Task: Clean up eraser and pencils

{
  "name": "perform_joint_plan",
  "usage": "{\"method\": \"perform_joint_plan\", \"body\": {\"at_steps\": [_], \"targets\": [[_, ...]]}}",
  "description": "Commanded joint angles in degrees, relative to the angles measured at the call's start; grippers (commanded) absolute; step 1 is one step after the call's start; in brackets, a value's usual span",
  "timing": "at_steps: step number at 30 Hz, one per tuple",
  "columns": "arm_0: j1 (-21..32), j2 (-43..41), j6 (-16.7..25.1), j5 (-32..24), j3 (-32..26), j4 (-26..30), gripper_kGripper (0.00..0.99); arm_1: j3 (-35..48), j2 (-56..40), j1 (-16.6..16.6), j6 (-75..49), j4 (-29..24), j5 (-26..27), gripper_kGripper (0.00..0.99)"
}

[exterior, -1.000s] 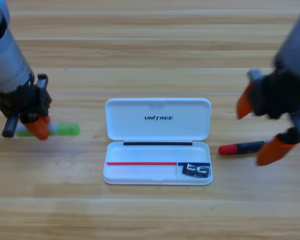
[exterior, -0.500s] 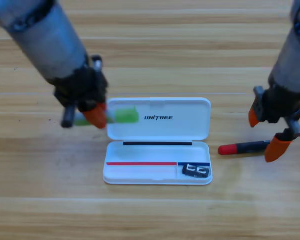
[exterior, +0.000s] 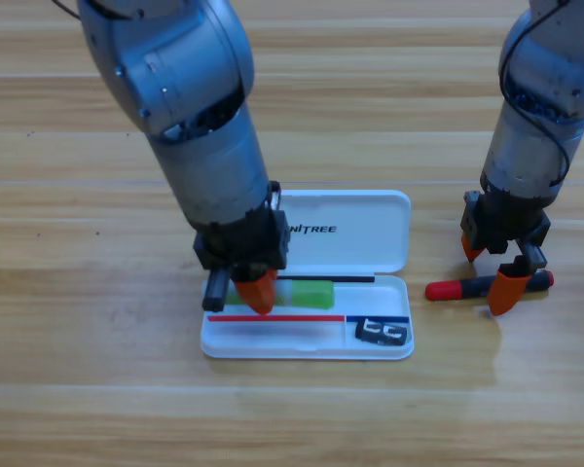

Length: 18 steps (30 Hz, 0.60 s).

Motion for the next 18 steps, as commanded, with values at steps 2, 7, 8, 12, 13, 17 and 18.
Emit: {"method": "perform_joint_plan", "body": {"at_steps": [2,7,8,12,13,17,18], "targets": [[-1.25,3.85,-0.59,-0.54,0.02,0.31,0.000,-0.16,4.60,-1.91,-0.57,-1.31,-0.96,0.566],[-1.25,5.08,-0.67,-0.54,-0.15,0.22,0.000,0.01,4.86,-2.09,-0.92,-1.31,-0.79,0.137],[-1.25,5.34,-0.76,-0.46,-0.15,0.05,0.000,0.01,4.86,-2.09,-0.92,-1.31,-0.79,0.064],[-1.25,6.66,-0.94,-0.19,-0.15,-0.57,0.000,0.28,4.69,-2.09,-0.83,-1.31,-0.79,0.000],[-1.25,6.93,-0.94,-0.19,-0.24,-0.74,0.000,0.28,4.60,-2.09,-0.83,-1.31,-0.79,0.000],[-1.25,8.16,-1.02,-0.10,-0.94,-0.74,0.000,0.72,3.19,-2.09,-0.66,-1.31,-0.79,0.000],[-1.25,8.25,-1.02,-0.10,-1.03,-0.74,0.000,0.98,2.49,-2.09,-0.66,-1.04,-0.79,0.000]]}}
